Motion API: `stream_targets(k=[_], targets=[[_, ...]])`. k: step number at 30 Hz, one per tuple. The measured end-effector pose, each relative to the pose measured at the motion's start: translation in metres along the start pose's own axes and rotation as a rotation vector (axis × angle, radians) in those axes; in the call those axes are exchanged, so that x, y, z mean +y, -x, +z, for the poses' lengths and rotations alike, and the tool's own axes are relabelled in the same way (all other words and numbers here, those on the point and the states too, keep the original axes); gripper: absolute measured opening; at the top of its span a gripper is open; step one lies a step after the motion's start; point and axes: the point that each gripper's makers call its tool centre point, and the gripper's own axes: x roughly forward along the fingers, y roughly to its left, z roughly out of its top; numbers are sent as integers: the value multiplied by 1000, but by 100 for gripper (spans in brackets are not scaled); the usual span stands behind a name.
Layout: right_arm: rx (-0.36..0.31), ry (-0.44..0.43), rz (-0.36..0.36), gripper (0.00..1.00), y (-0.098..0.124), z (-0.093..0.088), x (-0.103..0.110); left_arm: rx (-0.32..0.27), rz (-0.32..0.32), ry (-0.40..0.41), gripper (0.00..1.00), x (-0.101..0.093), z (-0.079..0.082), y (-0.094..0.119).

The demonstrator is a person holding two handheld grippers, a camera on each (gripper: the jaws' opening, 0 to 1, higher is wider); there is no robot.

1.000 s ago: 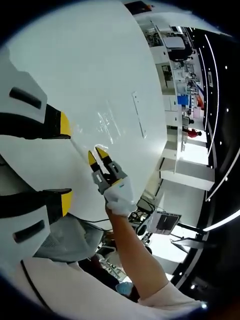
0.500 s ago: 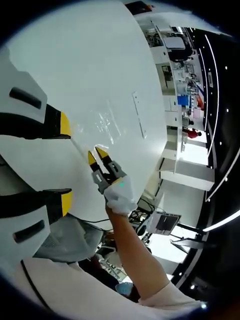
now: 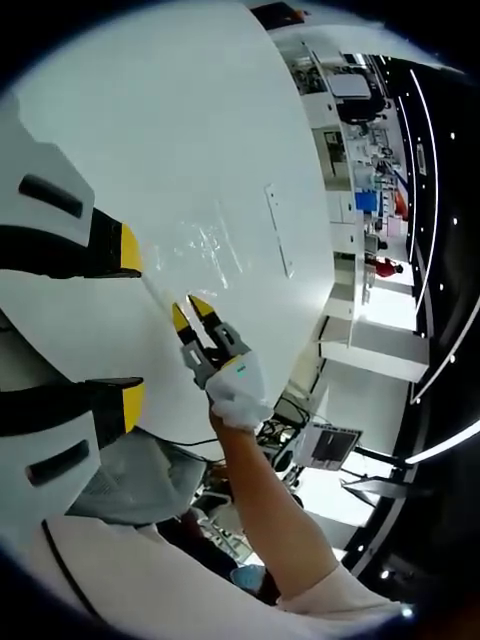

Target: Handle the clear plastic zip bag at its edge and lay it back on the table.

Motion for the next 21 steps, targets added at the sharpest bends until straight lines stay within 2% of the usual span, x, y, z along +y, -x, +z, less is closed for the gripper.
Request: stream_targets(k=[21], targets=[[0,-19,-8,11,1,0,2,-5,2,-1,37,1,-1,2]])
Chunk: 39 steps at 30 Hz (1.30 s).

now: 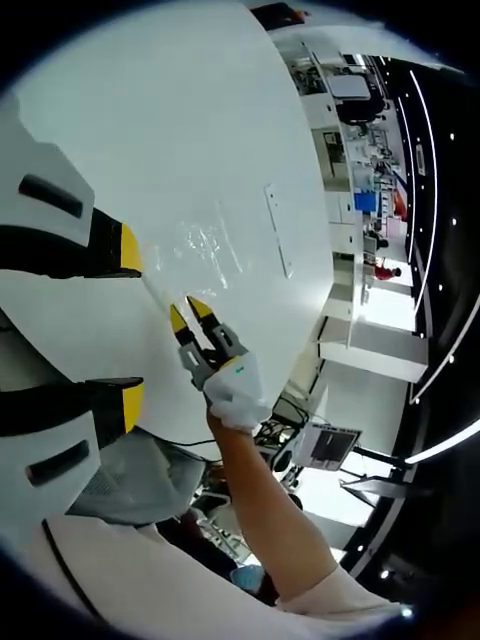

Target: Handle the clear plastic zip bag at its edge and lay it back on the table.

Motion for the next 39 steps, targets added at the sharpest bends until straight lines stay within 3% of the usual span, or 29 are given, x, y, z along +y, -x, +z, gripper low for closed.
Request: stream_targets(k=[39], targets=[[11,-9,-2,11,0,-2,1,-3,-3,-3,37,-4,0,0]])
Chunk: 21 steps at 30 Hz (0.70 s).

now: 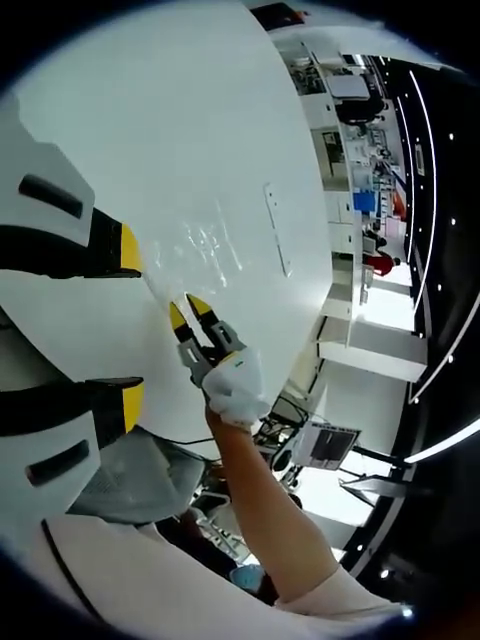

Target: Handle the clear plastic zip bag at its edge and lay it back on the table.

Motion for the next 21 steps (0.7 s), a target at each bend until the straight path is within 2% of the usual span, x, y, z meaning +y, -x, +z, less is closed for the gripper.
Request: stream_targets(k=[21], targets=[[-23,-82,-26,19,24,-2,9,4,-13,-18,38,-6,-7,2]])
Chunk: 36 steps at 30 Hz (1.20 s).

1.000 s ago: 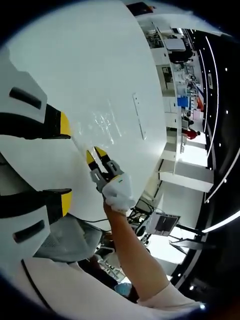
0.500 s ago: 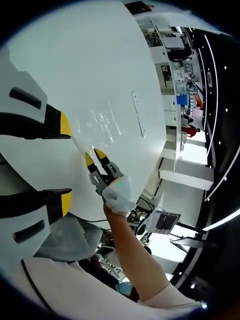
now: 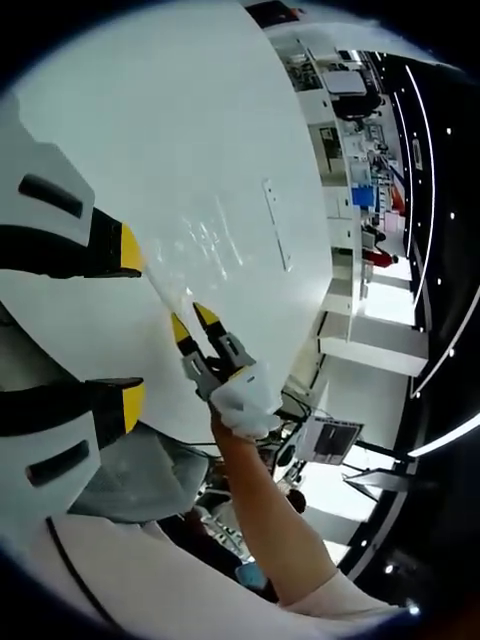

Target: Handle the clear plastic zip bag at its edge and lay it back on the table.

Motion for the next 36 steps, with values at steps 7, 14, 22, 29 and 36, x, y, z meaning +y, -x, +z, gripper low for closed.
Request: stream_targets(k=[7,14,22,29,36], targets=[[-11,-51,-8,22,11,1,6,3,0,-4,38,-1,-6,1],[-24,-79,-18,24,22,4,9,3,-1,-6,38,-3,-9,1],[-32,-122,-31,27,30,2,13,0,4,-15,39,-6,-11,3],[-46,-155,-41,30,37,3,17,-6,13,-19,40,-6,-13,4],[-56,-196,-49,35,43,5,22,-24,21,-6,43,-3,-15,6]])
